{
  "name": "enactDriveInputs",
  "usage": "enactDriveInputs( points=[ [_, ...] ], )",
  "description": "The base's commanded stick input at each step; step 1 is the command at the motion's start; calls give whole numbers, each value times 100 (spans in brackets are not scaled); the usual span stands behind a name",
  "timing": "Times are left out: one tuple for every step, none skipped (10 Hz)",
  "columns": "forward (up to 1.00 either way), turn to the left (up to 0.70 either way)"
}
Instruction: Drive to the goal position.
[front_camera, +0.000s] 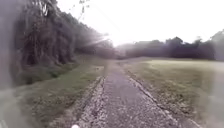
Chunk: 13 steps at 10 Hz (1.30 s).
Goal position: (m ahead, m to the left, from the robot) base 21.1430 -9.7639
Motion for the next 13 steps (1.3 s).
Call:
enactDriveInputs(
  points=[
    [50,0],
    [50,0],
    [50,0],
    [50,0],
    [50,-18],
    [50,-49],
    [50,-28],
    [50,0],
    [50,0],
    [50,3],
    [50,0],
    [50,0],
    [50,0]
  ],
)
